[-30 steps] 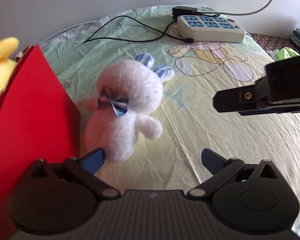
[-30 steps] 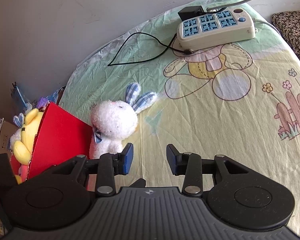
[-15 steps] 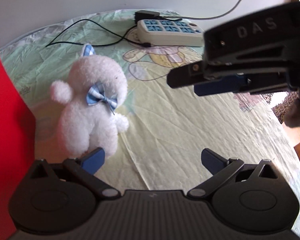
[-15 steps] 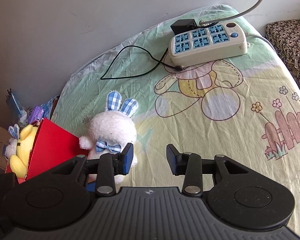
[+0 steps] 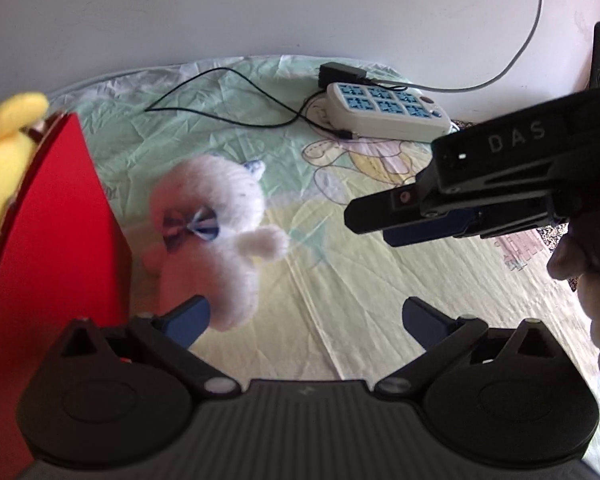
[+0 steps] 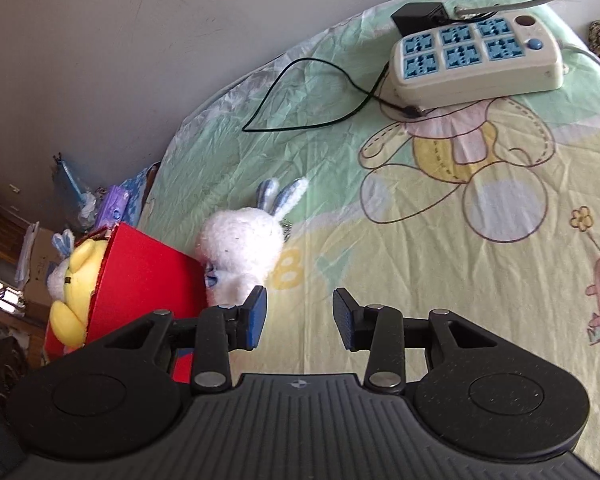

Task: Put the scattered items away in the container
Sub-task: 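Lower the right gripper onto the bunny's body and close on it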

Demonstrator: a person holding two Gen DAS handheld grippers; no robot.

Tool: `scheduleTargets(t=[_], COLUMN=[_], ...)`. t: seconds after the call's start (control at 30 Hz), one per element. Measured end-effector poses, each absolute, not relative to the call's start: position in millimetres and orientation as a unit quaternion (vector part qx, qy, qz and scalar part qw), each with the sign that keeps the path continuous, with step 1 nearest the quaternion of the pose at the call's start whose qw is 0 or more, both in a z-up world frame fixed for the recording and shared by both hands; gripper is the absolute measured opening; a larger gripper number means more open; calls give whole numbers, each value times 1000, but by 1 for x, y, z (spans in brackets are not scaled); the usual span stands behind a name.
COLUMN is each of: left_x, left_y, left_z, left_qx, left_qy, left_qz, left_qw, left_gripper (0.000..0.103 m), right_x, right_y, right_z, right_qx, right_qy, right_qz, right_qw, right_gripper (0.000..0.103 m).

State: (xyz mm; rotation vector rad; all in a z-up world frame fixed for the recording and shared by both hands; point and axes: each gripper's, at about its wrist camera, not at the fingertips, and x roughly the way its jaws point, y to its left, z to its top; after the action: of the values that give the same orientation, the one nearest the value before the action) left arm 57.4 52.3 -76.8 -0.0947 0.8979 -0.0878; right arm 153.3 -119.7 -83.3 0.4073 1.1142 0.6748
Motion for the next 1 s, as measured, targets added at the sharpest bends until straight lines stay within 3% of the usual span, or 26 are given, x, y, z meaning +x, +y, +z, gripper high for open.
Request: scheduleTargets(t=[0.73,0.77,0.8,0.93,1.0], left_x=[70,71,71,67,64], left_y=[57,56,56,52,47], left_z=[-100,-101,-100,-97,-96], left_qx=[-33,-31,-32,-38,-44], left_qy=[436,435,434,433,438], left_qz=[-21,-21,-22,-50,-72], left_qw=[899,899,900,899,895], left_gripper=[102,102,102,100,100], right_x=[190,191,192,190,189], right_y=[-52,-52,-52,-61,-70], right_z=[-117,-118,-120,-119,-118], right_qx=[155,159,170,178,188], right_qy=[564,567,570,569,572], right_qz=[385,387,392,395,397], right_qw=[714,709,702,699,693], right_gripper=[42,38,27,19,10])
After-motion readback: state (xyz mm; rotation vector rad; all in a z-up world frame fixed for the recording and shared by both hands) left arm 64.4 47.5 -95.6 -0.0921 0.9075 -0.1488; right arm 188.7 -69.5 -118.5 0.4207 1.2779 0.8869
